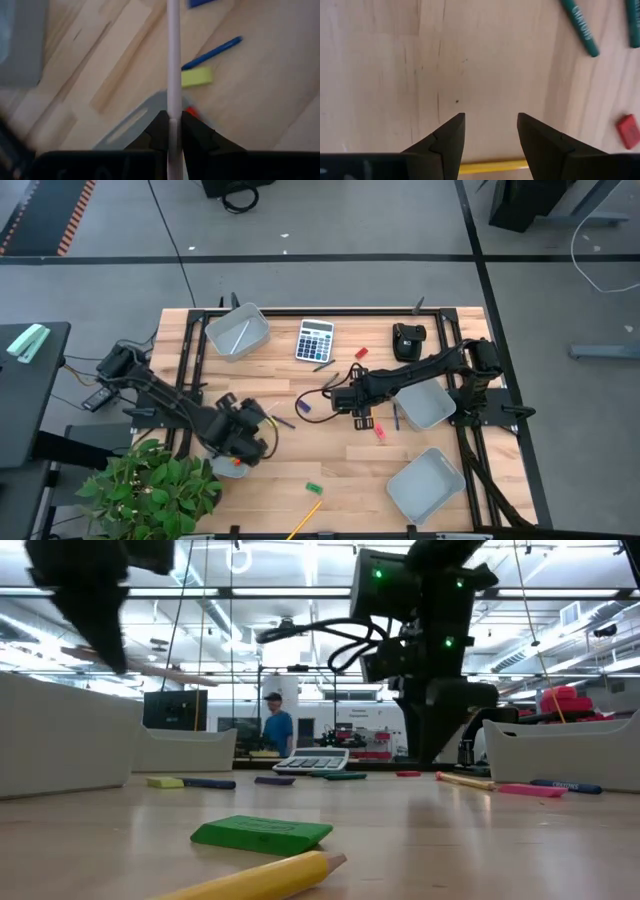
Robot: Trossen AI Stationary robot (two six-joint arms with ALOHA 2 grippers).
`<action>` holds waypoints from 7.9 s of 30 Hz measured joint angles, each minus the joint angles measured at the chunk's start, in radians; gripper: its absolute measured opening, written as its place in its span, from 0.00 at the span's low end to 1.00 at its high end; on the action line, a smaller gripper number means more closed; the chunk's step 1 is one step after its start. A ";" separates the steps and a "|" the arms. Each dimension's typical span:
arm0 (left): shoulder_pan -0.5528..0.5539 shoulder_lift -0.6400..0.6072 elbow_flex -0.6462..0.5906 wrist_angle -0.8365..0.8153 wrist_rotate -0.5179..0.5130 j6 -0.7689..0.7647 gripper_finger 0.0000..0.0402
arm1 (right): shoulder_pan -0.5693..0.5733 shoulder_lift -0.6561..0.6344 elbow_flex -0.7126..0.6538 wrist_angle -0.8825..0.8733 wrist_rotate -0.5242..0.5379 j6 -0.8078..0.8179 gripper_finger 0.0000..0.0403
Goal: Sort crayons/erasers/pens/pencils in bins
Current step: Put the light pink ballpen into the bottom left gray bin, then put the blue eraser into the top left gray bin, then put the pink eraser into the top left gray bin
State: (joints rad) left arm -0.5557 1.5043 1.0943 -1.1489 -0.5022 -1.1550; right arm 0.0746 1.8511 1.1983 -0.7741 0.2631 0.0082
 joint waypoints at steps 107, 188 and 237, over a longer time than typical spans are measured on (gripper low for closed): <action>-0.062 0.001 0.011 0.464 -0.306 0.381 0.27 | -0.114 0.317 0.237 0.471 -0.225 0.023 0.26; -0.035 0.002 0.011 0.465 -0.437 0.463 0.27 | -0.118 -0.366 -0.220 0.084 -0.190 0.202 0.31; 0.088 0.114 0.011 0.583 -0.326 0.635 0.27 | 0.159 -0.204 -0.195 0.026 -0.289 0.638 0.06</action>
State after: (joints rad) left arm -0.4678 1.6180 1.1049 -0.5663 -0.8277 -0.5200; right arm 0.2340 1.6472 1.0034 -0.7485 -0.0261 0.6461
